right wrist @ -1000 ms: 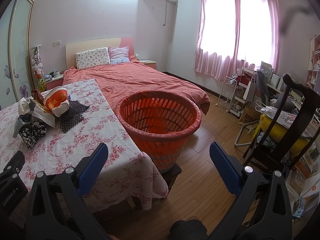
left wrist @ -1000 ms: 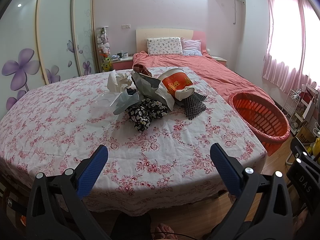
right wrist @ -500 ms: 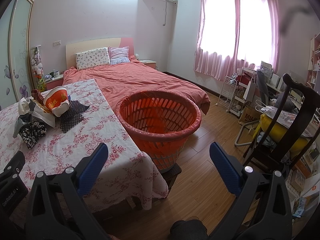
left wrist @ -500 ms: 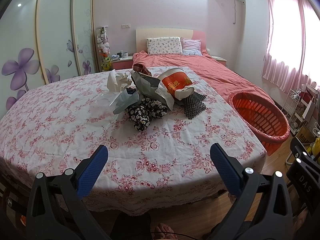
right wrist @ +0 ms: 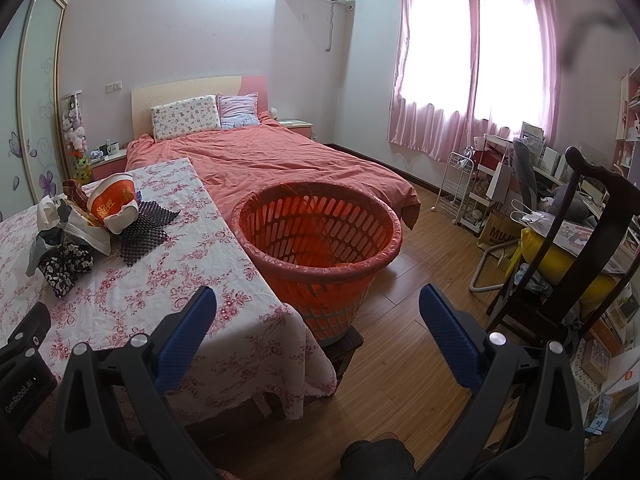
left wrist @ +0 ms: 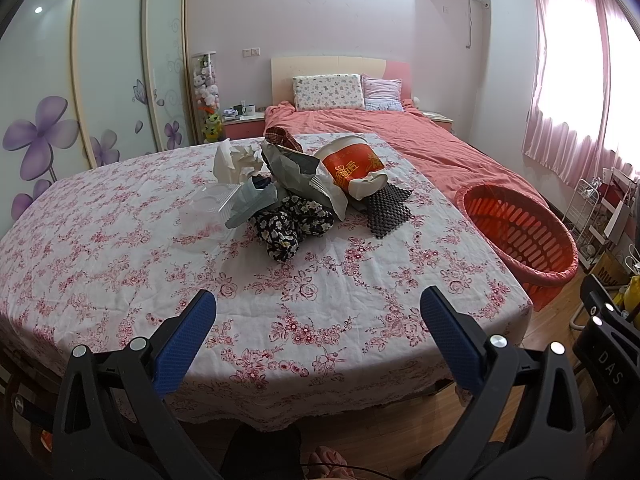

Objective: Collect trash

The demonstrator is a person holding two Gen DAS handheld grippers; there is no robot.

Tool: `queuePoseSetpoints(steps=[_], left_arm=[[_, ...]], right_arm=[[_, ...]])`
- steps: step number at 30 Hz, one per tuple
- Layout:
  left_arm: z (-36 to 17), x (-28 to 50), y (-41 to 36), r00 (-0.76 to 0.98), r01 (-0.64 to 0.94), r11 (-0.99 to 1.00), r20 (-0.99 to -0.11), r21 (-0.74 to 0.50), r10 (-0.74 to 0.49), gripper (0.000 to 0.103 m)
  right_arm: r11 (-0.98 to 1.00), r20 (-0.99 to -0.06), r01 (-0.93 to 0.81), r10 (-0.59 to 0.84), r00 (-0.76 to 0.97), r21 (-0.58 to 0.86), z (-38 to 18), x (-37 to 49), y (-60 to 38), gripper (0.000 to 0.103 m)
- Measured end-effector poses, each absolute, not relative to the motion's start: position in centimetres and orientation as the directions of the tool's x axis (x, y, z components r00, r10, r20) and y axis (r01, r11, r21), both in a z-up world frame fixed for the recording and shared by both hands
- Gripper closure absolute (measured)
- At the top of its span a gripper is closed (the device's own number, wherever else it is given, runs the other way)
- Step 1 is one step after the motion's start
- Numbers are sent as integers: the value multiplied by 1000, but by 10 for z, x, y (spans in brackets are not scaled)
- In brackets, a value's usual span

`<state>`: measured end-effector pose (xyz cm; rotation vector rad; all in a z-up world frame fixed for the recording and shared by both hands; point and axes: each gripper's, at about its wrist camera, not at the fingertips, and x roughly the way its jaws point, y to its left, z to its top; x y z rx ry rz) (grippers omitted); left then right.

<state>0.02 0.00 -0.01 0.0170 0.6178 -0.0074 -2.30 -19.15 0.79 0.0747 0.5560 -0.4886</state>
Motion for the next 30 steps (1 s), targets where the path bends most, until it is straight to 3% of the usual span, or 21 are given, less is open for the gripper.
queuePoseSetpoints(steps=[30], left_arm=[[-3, -2, -7, 810, 10, 1000, -587, 10, -2, 2]], right_arm=[[886, -525, 460, -419, 741, -58, 8, -23, -190, 4]])
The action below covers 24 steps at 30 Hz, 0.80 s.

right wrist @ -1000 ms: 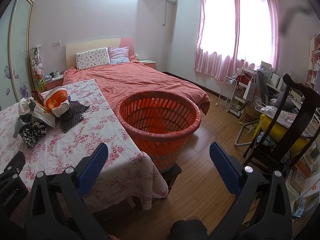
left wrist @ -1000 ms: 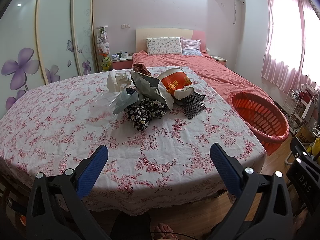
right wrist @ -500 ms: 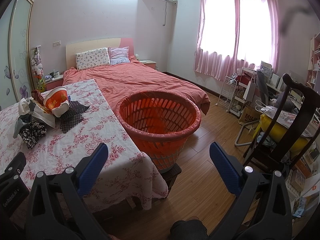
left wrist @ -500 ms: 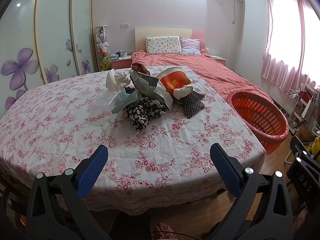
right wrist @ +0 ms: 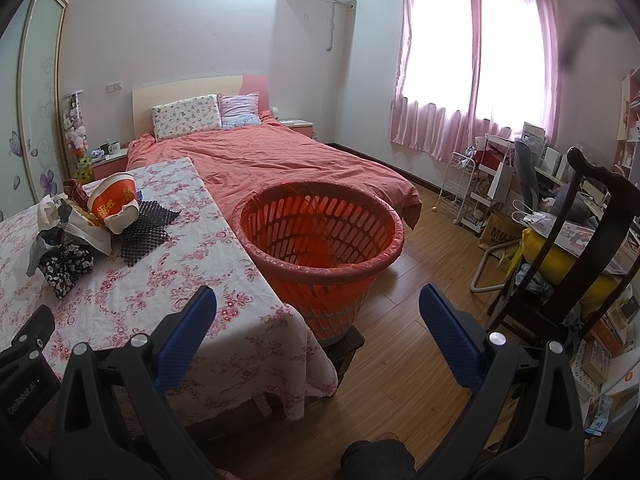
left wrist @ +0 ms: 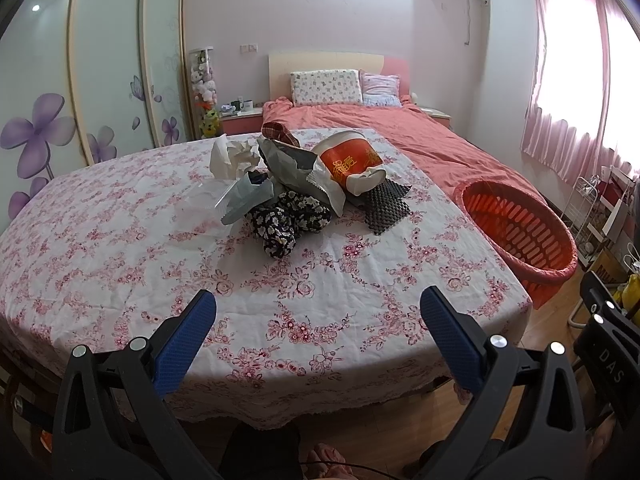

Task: Collect trash
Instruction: 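Grasp the clear plastic tray with the left tool while the right tool grasps the orange paper cup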

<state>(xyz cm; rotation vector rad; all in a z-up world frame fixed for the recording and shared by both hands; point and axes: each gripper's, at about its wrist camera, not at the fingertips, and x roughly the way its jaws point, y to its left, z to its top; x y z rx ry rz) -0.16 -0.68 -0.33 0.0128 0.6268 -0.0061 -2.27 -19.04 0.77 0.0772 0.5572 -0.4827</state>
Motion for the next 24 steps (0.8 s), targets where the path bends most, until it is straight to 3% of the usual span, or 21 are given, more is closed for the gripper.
queuePoseSetpoints(steps=[10, 24], left_arm=[[-6, 10, 15, 800, -40, 999, -599, 2, 33, 2], [-1, 77, 118, 786, -198, 980, -598, -3, 157, 2]], right_arm=[[919, -527, 393, -350, 774, -32, 6, -13, -180, 4], [954, -550, 297, -228, 804, 38, 5, 32, -155, 4]])
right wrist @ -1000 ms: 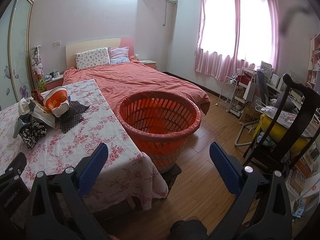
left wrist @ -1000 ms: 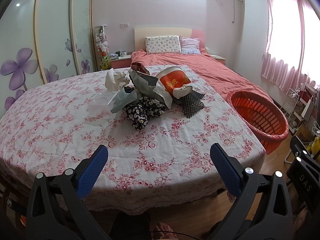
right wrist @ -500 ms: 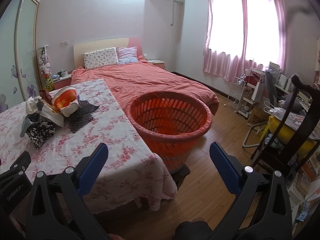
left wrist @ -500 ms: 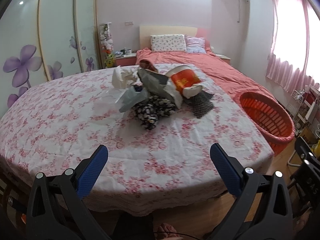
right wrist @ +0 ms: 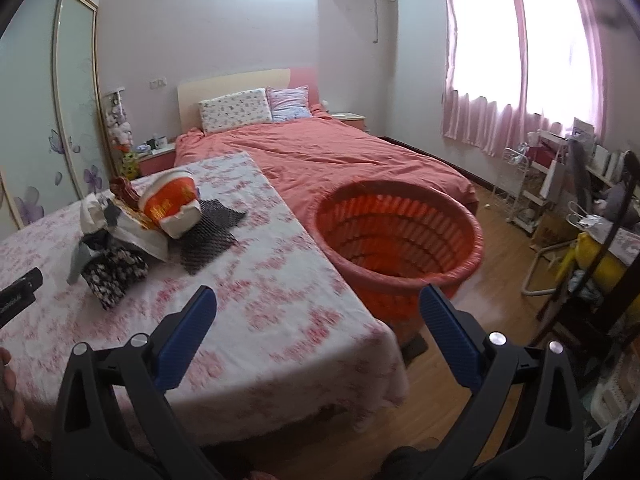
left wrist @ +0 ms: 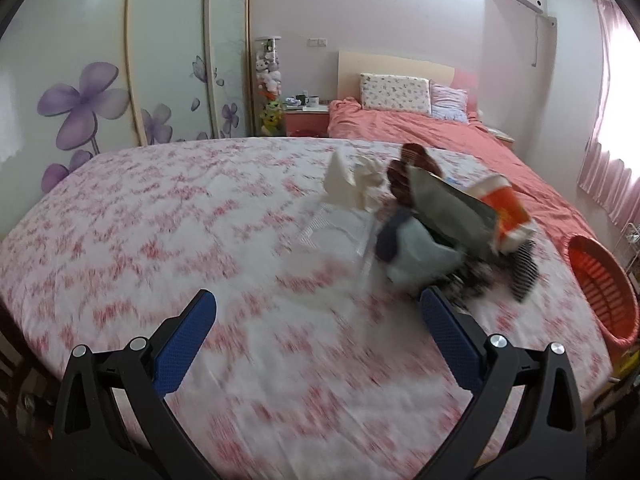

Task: Collect trash
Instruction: 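Grasp the clear plastic tray with the left tool while the right tool grasps the orange paper cup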

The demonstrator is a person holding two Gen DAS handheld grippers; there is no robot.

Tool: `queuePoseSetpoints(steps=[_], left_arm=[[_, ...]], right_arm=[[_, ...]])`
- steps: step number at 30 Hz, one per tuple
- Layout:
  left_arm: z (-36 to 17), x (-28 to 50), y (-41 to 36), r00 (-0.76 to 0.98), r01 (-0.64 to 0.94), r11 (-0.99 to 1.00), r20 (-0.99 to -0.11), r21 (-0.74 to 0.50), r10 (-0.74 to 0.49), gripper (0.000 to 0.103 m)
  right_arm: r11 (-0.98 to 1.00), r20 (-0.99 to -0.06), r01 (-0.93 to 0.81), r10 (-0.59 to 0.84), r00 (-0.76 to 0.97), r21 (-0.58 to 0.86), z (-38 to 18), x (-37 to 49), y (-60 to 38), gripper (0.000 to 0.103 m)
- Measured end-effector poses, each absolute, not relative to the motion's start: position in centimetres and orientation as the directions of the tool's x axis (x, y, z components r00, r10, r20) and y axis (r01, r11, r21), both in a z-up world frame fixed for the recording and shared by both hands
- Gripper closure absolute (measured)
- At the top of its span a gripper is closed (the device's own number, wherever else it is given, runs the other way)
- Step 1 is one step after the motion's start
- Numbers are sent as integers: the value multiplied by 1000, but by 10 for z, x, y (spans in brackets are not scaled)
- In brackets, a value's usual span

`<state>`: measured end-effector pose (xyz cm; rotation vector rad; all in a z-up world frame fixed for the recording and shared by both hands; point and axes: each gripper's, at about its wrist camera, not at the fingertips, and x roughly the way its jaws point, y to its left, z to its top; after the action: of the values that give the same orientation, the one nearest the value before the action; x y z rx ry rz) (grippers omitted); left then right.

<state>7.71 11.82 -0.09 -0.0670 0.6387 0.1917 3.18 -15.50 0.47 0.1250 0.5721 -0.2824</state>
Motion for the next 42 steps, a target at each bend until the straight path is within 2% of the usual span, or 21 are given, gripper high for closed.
queuePoseSetpoints(steps=[4, 8, 16, 21, 27, 29, 42], left_arm=[[-10, 103, 128, 765, -178, 984, -629, 3, 140, 2], [-22, 126, 137, 727, -144, 988, -683, -47, 74, 2], [-34, 156, 139, 691, -104, 994, -722, -43, 41, 4], [-37, 175, 140, 664, -88, 995, -747, -46, 24, 15], [-44, 185, 142, 643, -64, 995, -766, -70, -12, 17], [-45, 186, 142, 638, -55, 996, -769, -77, -24, 32], [-29, 173, 169, 675, -104, 991, -738, -89, 5, 35]], right_arm=[[959, -562, 278, -198, 803, 60, 4, 48, -148, 4], [965, -575, 258, -183, 797, 50, 0, 60, -139, 4], [971, -600, 232, -153, 785, 55, -5, 91, -130, 4], [980, -612, 188, -105, 784, 73, -3, 116, -122, 4], [988, -627, 119, -30, 779, 101, -2, 149, -111, 4], [990, -632, 98, -11, 775, 103, -3, 162, -106, 4], [999, -662, 0, 25, 749, 38, -12, 237, -78, 4]])
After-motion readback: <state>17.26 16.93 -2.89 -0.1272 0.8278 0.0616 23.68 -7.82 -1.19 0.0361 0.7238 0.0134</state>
